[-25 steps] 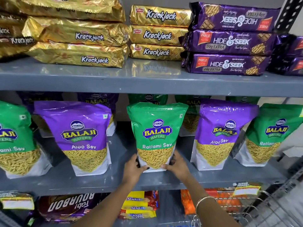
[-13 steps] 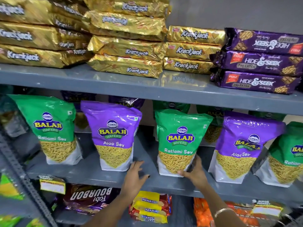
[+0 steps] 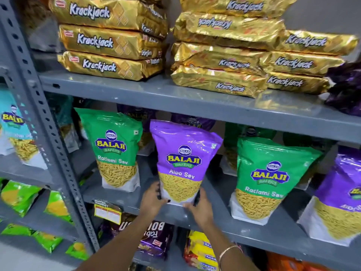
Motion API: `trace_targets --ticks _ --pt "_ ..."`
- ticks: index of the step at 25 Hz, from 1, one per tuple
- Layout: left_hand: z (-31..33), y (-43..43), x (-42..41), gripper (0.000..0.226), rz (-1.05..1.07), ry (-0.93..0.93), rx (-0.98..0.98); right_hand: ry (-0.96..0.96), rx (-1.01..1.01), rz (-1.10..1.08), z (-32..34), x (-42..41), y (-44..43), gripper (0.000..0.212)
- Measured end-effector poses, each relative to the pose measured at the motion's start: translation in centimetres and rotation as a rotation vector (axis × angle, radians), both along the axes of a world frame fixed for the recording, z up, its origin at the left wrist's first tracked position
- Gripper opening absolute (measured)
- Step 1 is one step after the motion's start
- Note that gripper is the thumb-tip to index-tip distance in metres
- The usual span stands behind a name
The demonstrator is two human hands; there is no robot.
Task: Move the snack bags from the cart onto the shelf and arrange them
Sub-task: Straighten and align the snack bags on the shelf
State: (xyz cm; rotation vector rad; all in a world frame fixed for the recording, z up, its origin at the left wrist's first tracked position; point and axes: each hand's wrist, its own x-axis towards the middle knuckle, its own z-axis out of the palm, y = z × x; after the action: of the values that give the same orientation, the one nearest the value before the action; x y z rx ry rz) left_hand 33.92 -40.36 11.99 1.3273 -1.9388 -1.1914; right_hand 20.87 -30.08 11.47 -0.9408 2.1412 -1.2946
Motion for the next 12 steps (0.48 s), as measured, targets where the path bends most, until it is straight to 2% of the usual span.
trace_targets --ticks 3,7,12 --pt "-0.1 -0.6 -0.1 0.052 -0.021 0.009 -0.011 -0.027 -0.015 -0.105 0.4 0.9 -1.1 0.063" --pt "-0.7 -1.4 0.1 0.053 -0.040 -0.001 -0.011 -0.042 -0.016 -0.140 -0.1 1.2 -1.5 0.052" --pt "-0.8 -2.0 0.3 0.060 -0.040 -0.020 -0.030 -0.056 -0.032 -0.120 -0.2 1.3 -1.9 0.056"
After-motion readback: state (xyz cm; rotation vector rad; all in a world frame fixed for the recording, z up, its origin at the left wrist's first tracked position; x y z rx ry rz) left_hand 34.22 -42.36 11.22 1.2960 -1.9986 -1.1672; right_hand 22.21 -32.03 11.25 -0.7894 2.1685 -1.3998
